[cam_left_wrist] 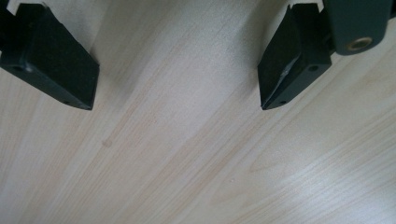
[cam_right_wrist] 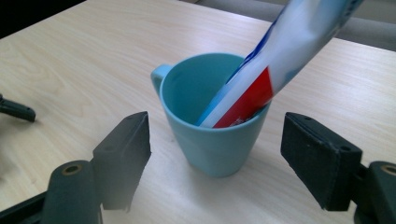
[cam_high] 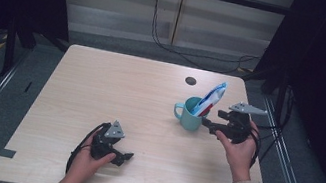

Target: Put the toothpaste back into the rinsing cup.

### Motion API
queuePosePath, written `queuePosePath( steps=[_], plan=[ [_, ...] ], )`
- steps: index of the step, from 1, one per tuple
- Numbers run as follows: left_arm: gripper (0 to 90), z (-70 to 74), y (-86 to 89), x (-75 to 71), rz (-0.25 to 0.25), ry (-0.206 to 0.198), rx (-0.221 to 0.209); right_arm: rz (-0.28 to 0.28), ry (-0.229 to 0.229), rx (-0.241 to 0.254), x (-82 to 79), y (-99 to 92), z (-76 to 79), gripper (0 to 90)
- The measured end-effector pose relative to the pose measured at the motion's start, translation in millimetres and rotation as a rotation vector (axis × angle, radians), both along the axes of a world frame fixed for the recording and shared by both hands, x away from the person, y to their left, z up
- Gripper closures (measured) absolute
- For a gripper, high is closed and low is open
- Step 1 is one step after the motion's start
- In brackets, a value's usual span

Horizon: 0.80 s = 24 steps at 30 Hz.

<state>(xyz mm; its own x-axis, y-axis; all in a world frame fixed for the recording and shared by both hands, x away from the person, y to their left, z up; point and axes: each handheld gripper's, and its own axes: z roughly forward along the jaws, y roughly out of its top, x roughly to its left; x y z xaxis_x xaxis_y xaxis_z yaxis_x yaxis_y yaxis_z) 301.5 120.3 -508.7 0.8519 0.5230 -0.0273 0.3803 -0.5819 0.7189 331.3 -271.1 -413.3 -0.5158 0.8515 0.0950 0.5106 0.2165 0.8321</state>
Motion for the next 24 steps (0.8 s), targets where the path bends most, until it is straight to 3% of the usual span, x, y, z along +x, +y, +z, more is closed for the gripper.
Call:
queuePosePath(
  steps=[24],
  plan=[
    [12.3, 0.0, 0.0, 0.0, 0.000, 0.000, 0.001, 0.079, 0.028, -0.026, -32.1, 10.5, -27.7, 22.2]
  ],
)
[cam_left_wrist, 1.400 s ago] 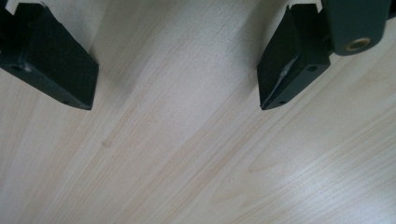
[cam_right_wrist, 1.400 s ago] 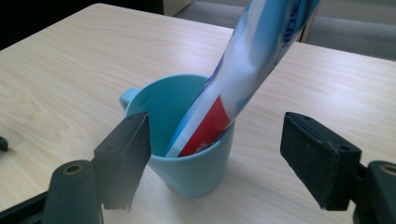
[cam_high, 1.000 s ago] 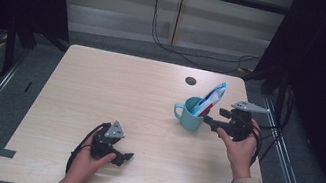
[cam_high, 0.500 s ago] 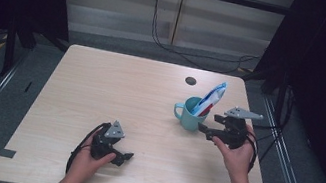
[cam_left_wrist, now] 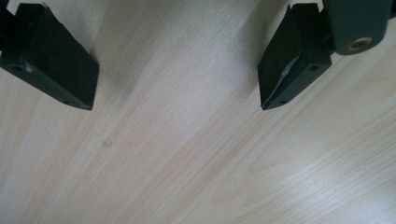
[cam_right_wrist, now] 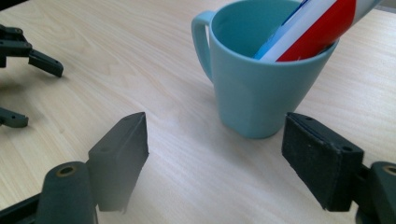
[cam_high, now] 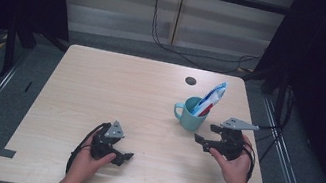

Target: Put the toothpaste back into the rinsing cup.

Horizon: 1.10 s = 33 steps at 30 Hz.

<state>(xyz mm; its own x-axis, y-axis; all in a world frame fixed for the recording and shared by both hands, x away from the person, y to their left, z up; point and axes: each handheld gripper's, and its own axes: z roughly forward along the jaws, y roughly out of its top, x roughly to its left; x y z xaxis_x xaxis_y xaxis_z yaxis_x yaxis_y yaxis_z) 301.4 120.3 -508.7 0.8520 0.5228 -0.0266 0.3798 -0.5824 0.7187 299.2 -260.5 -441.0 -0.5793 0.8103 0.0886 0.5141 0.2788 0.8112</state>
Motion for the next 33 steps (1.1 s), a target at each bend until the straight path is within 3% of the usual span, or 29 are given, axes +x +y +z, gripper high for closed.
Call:
queuePosePath(
  steps=[19, 33],
  plan=[
    [12.3, -0.1, 0.1, 0.1, -0.002, 0.000, -0.003, 0.027, 0.047, 0.010, -16.5, -1.4, -26.1, 21.2],
    [12.3, -0.1, 0.0, 0.2, -0.002, -0.001, -0.003, 0.065, 0.078, -0.011, -27.3, -1.0, -49.6, 19.3]
  ],
)
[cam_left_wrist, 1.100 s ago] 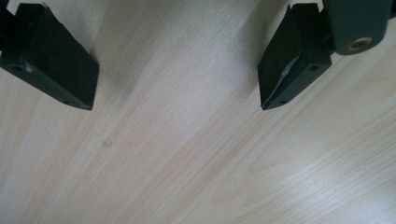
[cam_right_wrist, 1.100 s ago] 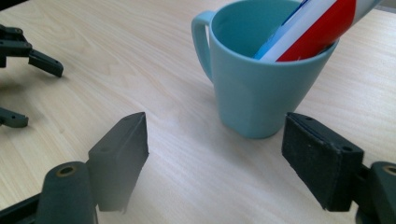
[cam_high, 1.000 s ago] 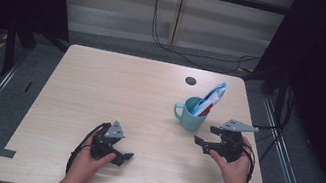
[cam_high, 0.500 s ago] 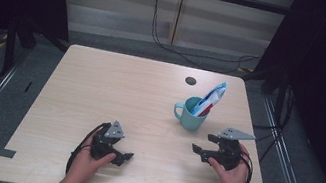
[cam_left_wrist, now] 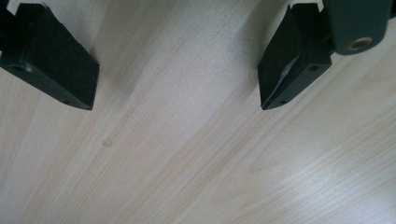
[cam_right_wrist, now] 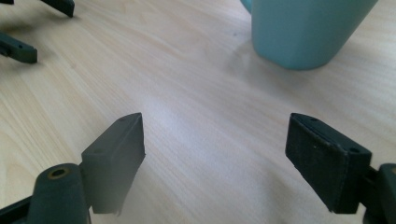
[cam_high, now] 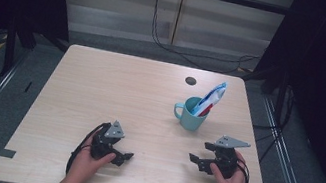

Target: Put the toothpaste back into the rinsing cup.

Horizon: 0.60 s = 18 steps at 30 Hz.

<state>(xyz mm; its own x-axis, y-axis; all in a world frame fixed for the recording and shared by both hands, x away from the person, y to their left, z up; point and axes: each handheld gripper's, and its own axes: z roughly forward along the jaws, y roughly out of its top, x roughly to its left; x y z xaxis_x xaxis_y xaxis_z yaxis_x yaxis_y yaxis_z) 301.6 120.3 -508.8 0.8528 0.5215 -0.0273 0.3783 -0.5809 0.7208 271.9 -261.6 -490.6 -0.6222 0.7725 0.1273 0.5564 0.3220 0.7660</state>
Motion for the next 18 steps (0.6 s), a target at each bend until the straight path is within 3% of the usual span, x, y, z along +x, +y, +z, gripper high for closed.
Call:
queuePosePath(
  steps=[10, 18],
  plan=[
    [12.3, 0.1, 0.0, -0.1, 0.000, 0.000, 0.000, -0.005, 0.028, -0.038, -5.3, -1.1, -14.9, 19.4],
    [12.4, 0.0, 0.0, 0.0, -0.001, -0.002, 0.001, 0.002, 0.017, -0.055, -8.5, -2.6, -18.5, 19.1]
  ],
)
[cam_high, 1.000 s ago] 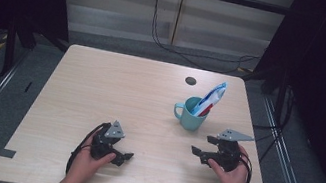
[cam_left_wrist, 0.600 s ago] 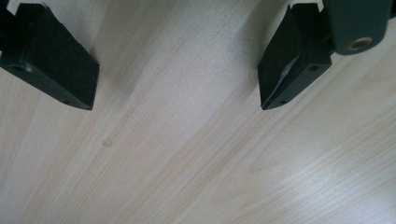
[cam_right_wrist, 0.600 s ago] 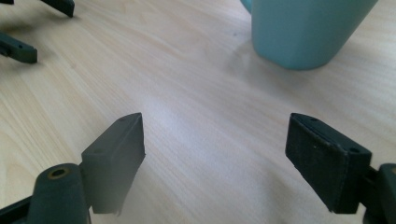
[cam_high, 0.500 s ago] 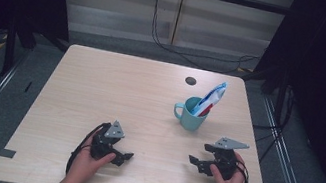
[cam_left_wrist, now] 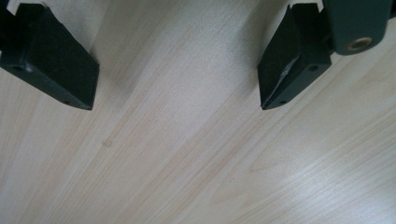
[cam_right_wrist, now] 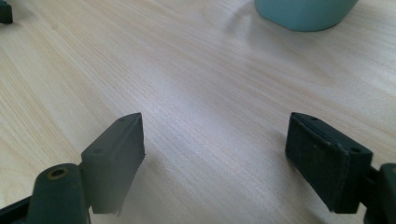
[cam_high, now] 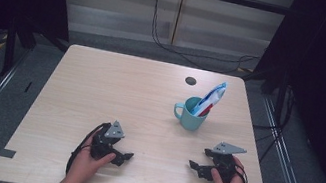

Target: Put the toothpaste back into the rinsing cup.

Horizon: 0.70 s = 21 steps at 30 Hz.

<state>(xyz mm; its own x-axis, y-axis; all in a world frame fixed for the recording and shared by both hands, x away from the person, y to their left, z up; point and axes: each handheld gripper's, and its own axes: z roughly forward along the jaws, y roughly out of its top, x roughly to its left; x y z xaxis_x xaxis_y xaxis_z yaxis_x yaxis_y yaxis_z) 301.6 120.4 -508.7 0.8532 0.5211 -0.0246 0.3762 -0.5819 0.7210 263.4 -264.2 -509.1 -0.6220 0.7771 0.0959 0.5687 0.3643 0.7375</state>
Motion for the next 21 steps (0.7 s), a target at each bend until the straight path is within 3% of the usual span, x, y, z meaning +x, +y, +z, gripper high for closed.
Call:
queuePosePath(
  steps=[9, 21],
  plan=[
    [12.6, 0.0, 0.0, -0.1, -0.001, -0.001, -0.001, 0.018, -0.028, -0.062, -3.9, 4.5, -1.1, 17.4],
    [12.9, 0.0, -0.1, -0.4, 0.001, -0.005, 0.001, 0.026, -0.028, -0.068, -4.2, 5.3, -1.3, 16.2]
  ],
)
